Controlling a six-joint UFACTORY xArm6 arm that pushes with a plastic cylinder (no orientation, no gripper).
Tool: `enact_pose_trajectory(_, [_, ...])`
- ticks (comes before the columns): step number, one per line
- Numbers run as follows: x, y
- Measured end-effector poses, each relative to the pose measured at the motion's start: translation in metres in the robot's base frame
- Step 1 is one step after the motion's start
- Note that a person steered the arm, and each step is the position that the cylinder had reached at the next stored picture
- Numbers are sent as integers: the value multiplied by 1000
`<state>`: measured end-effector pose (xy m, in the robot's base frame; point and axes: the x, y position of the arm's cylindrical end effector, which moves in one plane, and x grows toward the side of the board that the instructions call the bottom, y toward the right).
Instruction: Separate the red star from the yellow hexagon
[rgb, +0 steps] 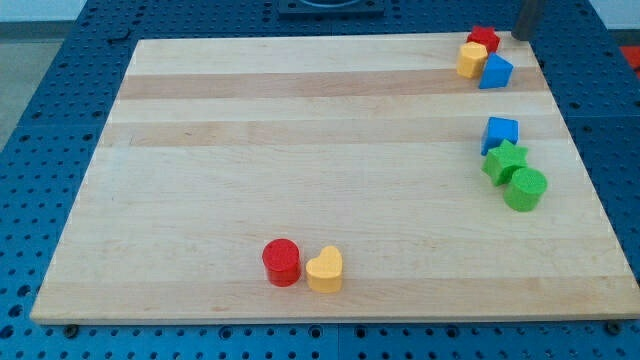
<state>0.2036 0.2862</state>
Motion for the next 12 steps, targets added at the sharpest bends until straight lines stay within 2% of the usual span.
enact_pose_trajectory(1, [11,-16])
enact_pose_trajectory(5, [12,-132])
enact_pose_trajectory(7, [46,-178])
enact_pose_trajectory(10, [48,-194])
enact_pose_trajectory(11, [58,-195])
enact_pose_trajectory(12, [93,-202])
